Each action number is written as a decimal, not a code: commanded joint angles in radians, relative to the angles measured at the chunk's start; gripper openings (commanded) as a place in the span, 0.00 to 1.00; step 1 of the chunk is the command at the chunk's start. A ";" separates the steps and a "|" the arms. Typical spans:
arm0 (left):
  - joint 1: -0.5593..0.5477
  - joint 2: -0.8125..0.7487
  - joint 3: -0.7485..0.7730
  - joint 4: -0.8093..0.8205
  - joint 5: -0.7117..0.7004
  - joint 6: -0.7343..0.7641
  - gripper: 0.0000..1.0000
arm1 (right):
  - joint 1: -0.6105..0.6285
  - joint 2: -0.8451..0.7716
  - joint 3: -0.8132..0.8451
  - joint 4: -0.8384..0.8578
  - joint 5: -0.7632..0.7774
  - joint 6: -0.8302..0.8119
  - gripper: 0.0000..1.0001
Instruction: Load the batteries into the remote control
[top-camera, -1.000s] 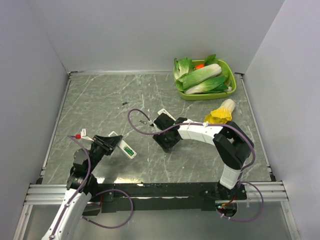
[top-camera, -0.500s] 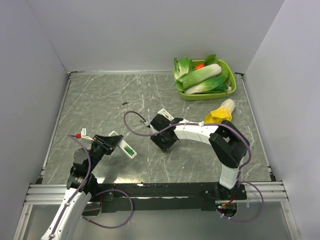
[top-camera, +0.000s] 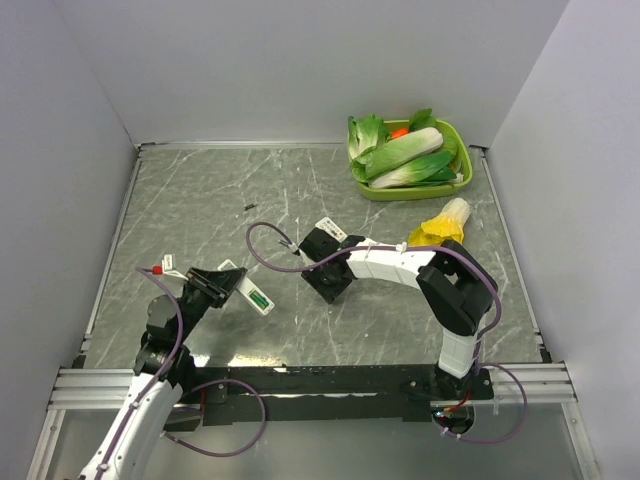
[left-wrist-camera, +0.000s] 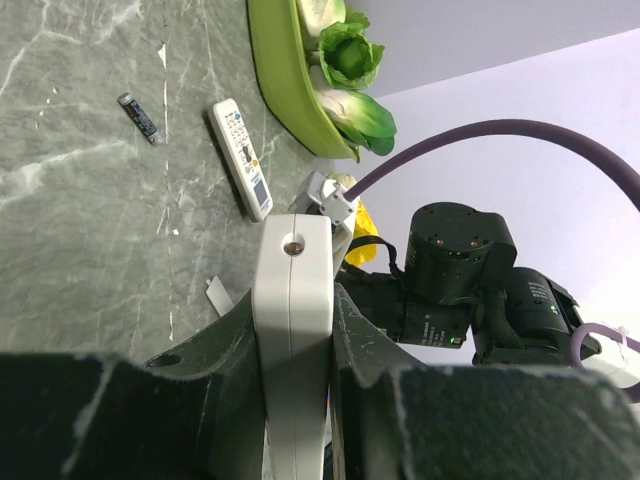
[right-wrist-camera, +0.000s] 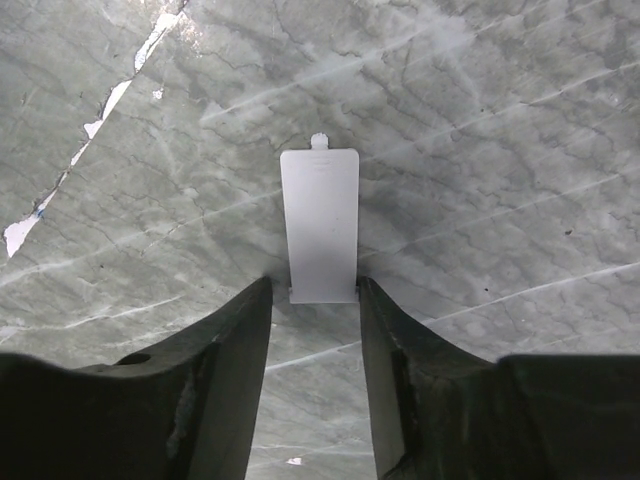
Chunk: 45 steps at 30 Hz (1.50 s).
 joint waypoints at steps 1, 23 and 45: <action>-0.001 0.062 -0.125 0.145 0.029 -0.013 0.02 | 0.005 0.018 0.003 -0.036 0.011 -0.002 0.42; -0.001 0.384 -0.202 0.575 0.026 0.000 0.02 | 0.034 -0.146 0.004 -0.065 0.028 0.018 0.15; 0.001 0.257 -0.199 0.415 -0.034 -0.042 0.02 | 0.226 -0.283 0.345 -0.296 0.077 0.046 0.14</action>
